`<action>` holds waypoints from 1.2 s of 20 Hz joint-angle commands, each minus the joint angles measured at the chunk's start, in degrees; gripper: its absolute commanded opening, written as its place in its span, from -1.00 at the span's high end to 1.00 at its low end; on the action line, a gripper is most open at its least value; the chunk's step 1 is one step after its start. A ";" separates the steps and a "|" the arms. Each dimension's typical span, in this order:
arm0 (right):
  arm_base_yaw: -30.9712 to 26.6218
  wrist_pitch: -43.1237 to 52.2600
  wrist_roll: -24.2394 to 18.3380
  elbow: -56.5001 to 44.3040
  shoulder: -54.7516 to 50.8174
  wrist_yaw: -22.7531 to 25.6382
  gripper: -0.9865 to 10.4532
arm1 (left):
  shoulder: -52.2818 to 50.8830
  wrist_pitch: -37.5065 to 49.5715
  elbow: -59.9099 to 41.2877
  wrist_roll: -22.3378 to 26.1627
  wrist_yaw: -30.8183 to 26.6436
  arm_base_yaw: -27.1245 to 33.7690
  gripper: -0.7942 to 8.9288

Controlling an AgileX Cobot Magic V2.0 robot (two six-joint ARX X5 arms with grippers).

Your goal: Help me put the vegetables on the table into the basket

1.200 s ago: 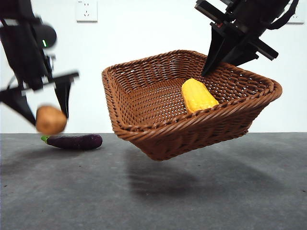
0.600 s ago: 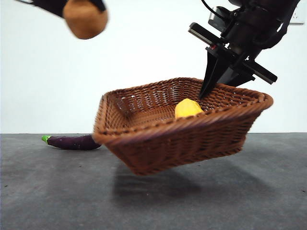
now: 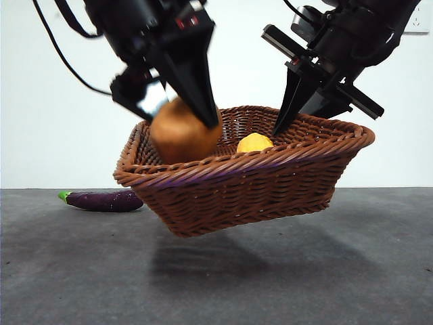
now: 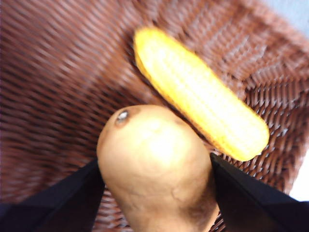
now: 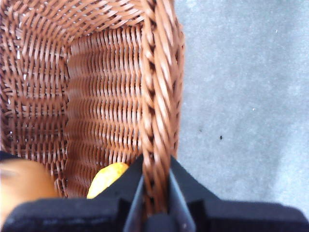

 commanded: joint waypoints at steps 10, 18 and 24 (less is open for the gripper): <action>0.04 0.92 0.50 -0.07 0.07 -0.59 0.84 | 4.09 -3.74 -0.57 -6.45 0.42 -2.95 -0.24; 0.04 0.92 0.33 -0.07 0.07 -0.59 0.84 | -6.64 -1.88 -0.52 -6.45 0.09 3.06 -0.24; -0.02 0.96 -0.09 0.00 0.02 -0.63 0.84 | -12.02 1.11 6.43 -13.62 -7.08 19.26 -0.24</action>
